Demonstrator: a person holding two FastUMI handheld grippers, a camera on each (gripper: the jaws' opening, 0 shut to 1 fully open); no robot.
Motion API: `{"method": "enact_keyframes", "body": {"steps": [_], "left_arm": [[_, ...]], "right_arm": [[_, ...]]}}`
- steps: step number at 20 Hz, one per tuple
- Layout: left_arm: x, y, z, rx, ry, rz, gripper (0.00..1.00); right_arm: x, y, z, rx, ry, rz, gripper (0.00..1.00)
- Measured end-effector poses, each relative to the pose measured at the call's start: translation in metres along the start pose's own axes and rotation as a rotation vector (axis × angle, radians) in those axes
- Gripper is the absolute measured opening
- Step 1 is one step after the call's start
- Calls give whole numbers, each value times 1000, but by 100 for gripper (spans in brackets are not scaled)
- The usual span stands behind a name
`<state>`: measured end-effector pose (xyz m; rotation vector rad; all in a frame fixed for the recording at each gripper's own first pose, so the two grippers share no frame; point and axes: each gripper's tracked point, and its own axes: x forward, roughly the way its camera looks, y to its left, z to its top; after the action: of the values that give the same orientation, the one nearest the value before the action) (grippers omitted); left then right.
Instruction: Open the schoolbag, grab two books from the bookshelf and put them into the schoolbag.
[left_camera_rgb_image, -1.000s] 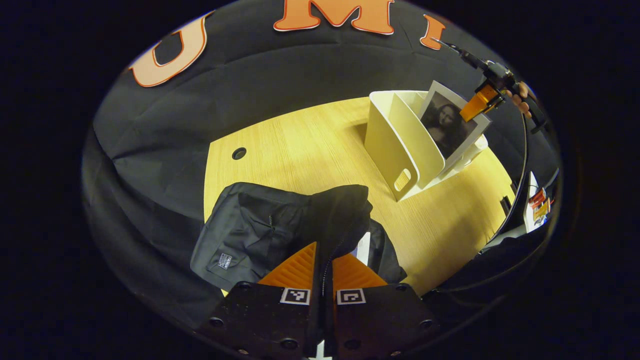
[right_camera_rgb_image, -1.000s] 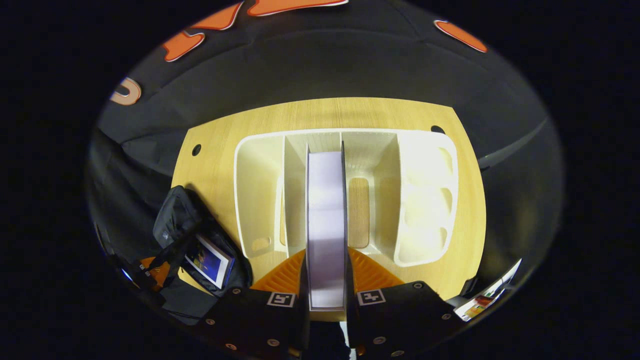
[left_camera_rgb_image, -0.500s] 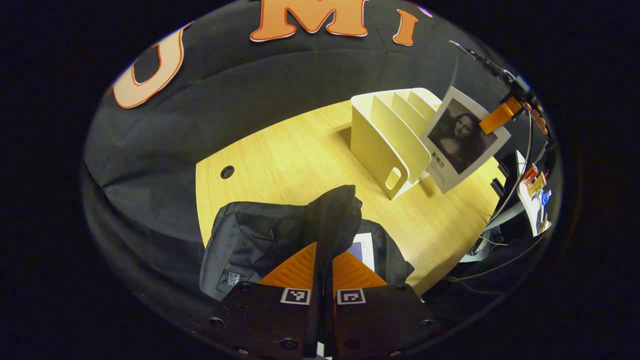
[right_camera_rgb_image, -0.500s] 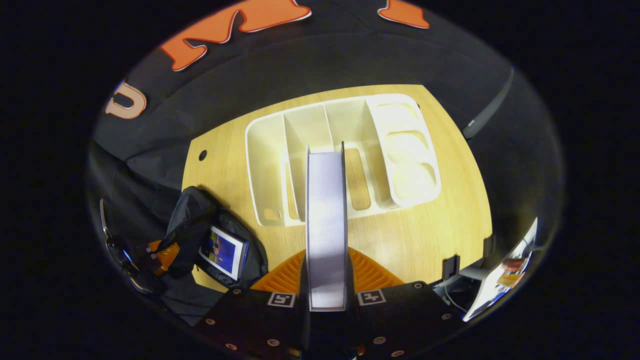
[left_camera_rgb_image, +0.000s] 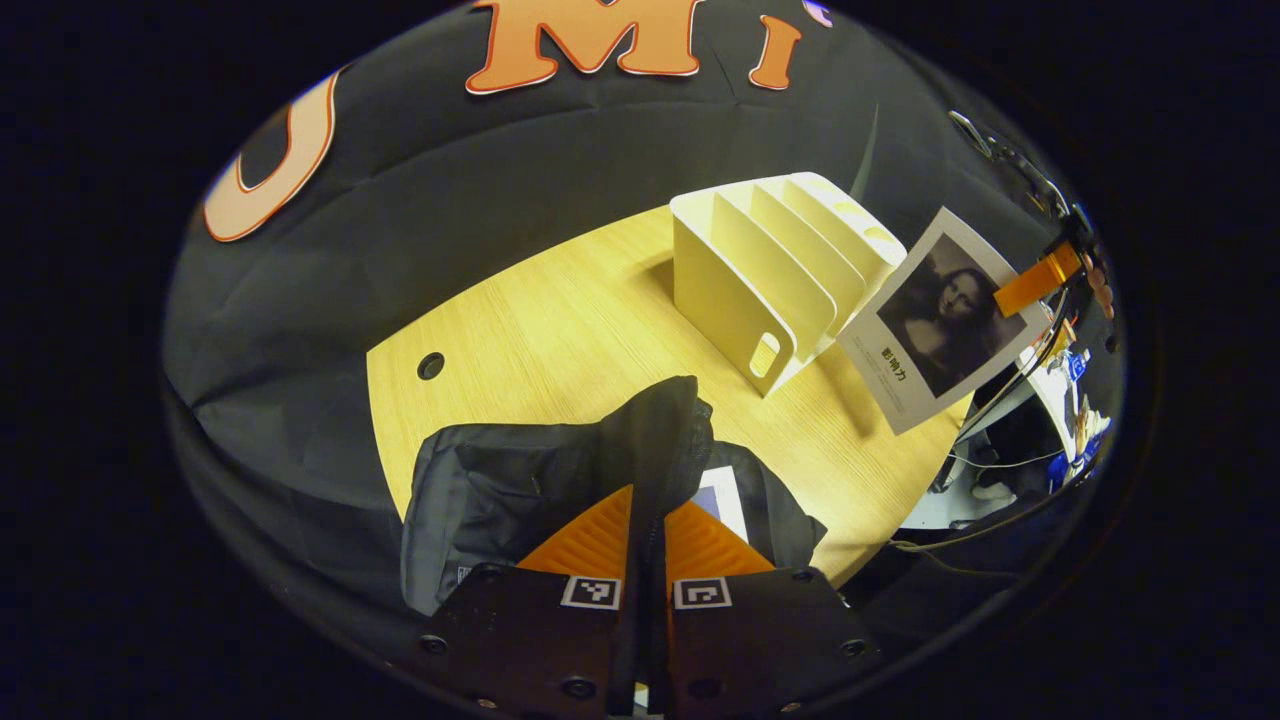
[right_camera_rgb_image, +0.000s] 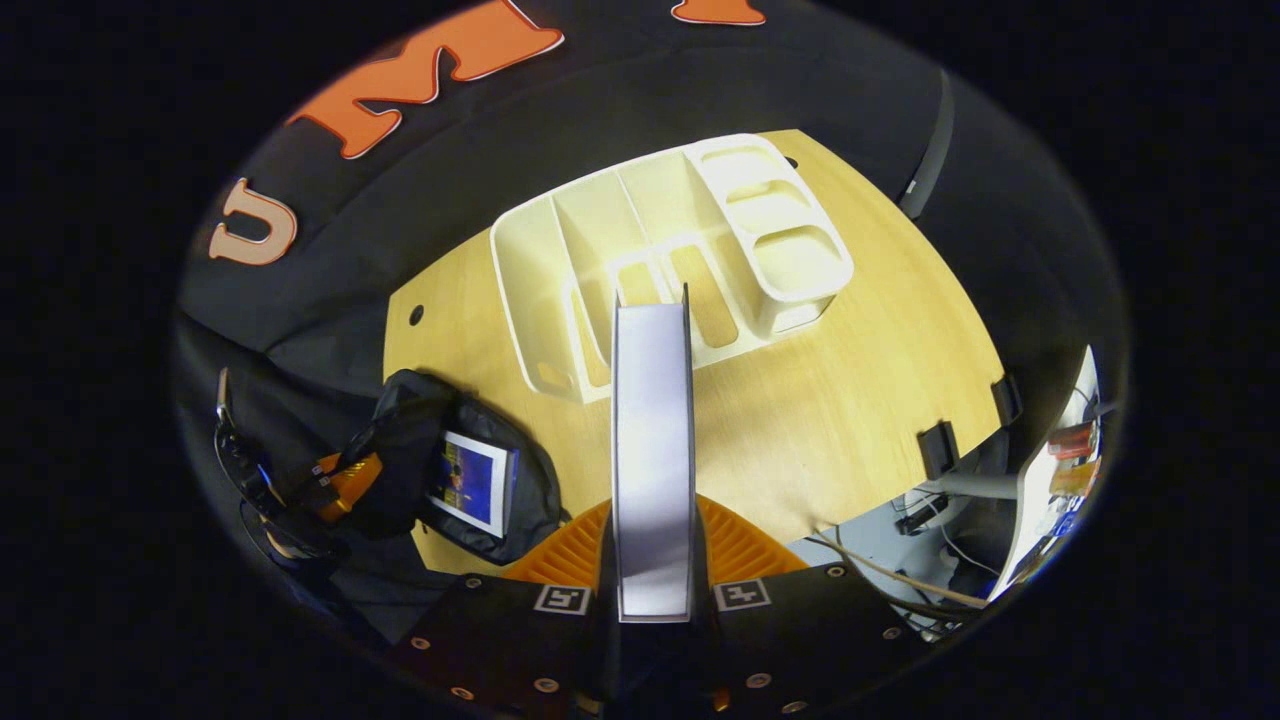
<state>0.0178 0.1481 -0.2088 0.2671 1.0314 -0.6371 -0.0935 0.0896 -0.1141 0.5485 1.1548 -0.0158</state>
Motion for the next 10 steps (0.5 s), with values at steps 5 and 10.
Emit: {"method": "enact_keyframes", "body": {"steps": [5, 10], "left_arm": [[-4, 6, 8, 34, -17, -12, 5], [-11, 15, 20, 40, -36, -9, 5]], "right_arm": [[-4, 36, -28, 17, -12, 153, 30], [1, 71, -37, 59, -36, 291, 30]]}}
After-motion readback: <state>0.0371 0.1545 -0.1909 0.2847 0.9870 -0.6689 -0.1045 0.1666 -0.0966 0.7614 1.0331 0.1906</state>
